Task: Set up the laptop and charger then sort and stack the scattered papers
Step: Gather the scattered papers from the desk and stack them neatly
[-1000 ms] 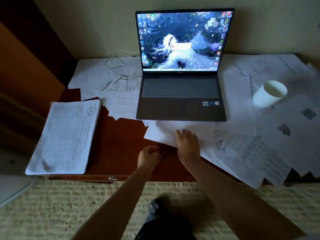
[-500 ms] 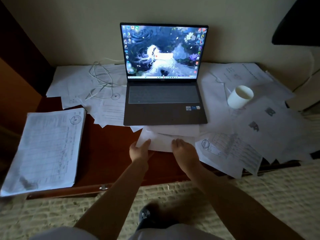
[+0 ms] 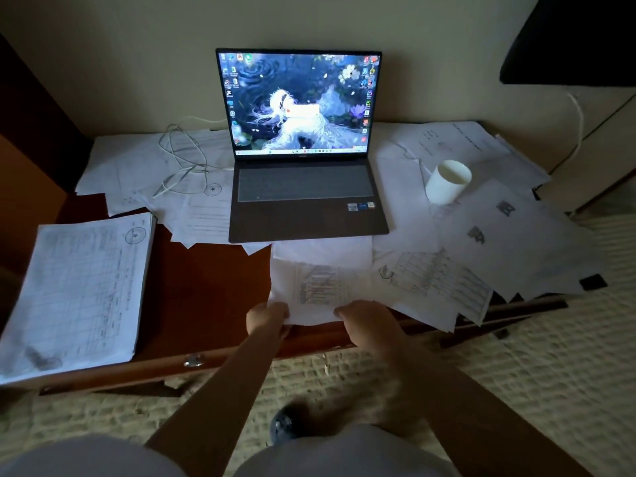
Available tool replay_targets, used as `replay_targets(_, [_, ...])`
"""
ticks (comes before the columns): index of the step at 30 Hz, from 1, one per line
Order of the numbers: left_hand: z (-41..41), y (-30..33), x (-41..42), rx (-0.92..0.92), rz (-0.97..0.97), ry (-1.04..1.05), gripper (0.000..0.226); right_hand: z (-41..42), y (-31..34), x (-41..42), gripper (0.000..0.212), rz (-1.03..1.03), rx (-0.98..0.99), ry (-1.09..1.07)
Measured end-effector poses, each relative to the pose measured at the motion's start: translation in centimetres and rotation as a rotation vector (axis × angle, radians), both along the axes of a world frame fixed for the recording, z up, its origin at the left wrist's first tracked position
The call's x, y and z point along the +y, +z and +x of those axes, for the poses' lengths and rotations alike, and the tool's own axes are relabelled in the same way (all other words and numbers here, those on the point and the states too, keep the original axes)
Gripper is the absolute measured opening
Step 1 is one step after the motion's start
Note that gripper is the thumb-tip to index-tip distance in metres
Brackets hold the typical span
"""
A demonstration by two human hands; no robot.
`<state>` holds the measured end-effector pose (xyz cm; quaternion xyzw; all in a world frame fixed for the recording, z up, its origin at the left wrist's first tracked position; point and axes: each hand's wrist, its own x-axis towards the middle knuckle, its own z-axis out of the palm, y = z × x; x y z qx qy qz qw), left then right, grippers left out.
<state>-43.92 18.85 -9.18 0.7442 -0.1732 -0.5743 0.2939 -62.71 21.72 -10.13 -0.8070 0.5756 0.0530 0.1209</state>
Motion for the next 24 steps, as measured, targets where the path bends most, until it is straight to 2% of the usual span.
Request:
replay_targets(4, [-0.8,0.9,2.4,0.039,0.166,-0.101,0.011,-2.9,0.2,0.8,0.027,0.002,-0.013,0.098])
replay_targets(6, [-1.5,1.5,4.2,0.087,0.262,-0.179,0.012,-5.0,-0.4,1.4,0.042,-0.076,0.032,0.091])
replay_targets(8, [-2.3,1.8,5.9,0.111,0.288,-0.203,0.020,-7.4,-1.2,2.1,0.065,-0.126,0.066,-0.022])
replay_targets(9, [-2.7,1.8,6.5,0.118,0.279,-0.190,0.024,-8.6,-1.7,2.4,0.068,-0.155,0.088,-0.088])
replay_targets(11, [-3.4,1.7,7.8,0.107,0.251,-0.118,0.024,-10.7,-2.4,2.7,0.060,-0.187,0.149,-0.181])
replay_targets(14, [-5.0,1.1,9.5,0.112,0.165,0.057,0.032,-13.0,-1.8,2.6,0.029,-0.152,0.233,-0.183])
replay_targets(16, [-6.0,1.1,10.3,-0.029,0.144,0.109,0.023,-13.4,-1.1,2.8,0.016,-0.122,0.236,-0.161])
replay_targets(17, [-6.1,0.9,10.6,-0.127,0.131,0.128,0.022,-13.5,-0.4,3.3,0.019,-0.139,0.201,-0.169])
replay_targets(20, [-6.6,0.3,11.5,-0.268,0.098,0.095,0.040,-12.9,0.2,4.8,0.010,-0.139,0.114,-0.121])
replay_targets(24, [-8.2,2.1,13.7,-0.421,-0.108,0.143,0.059,-11.1,0.0,7.0,0.028,-0.327,-0.122,-0.096])
